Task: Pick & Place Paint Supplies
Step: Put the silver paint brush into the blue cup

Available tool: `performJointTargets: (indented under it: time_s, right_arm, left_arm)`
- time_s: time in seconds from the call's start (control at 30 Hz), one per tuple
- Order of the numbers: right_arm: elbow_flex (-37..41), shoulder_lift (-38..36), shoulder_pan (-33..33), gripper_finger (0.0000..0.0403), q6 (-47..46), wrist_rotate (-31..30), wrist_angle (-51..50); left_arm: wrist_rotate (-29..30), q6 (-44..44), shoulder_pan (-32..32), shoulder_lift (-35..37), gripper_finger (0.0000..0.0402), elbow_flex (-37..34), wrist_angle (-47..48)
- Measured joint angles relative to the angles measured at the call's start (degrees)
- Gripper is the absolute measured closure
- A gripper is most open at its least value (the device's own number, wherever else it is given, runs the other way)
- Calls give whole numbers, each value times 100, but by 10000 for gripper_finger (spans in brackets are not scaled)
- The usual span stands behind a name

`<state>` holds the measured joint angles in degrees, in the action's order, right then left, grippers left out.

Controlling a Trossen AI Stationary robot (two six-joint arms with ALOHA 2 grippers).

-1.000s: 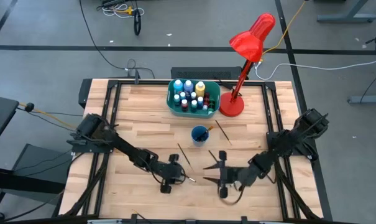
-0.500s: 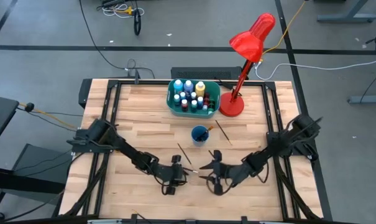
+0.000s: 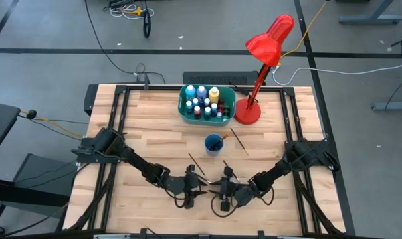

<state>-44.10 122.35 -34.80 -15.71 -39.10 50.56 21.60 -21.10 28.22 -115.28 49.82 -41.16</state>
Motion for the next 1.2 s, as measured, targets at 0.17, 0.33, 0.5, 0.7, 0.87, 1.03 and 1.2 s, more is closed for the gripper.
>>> performJointTargets:
  time_s: [0.17,0.33,0.5,0.7,0.87,1.03,1.2]
  right_arm:
    - [-303,415,-7,274,-311,-686,17]
    - [-489,554,-19,274,-232,-780,72]
    - [-581,415,-122,274,344,-1049,48]
    - [-602,265,-165,274,542,-1602,52]
    - [-602,273,86,274,-293,-1171,-557]
    - [-606,423,285,274,-772,-892,-521]
    - [-648,720,304,278,-1147,-1215,-372]
  left_arm:
    - [87,-398,142,2,246,0,-214]
    - [136,-700,308,11,246,2,-369]
    - [151,-892,426,11,246,2,-336]
    - [367,-1017,433,11,246,2,-391]
    - [611,-785,431,11,246,2,-801]
    - [580,-480,431,15,246,2,-1081]
    - [581,-333,431,15,246,2,-1100]
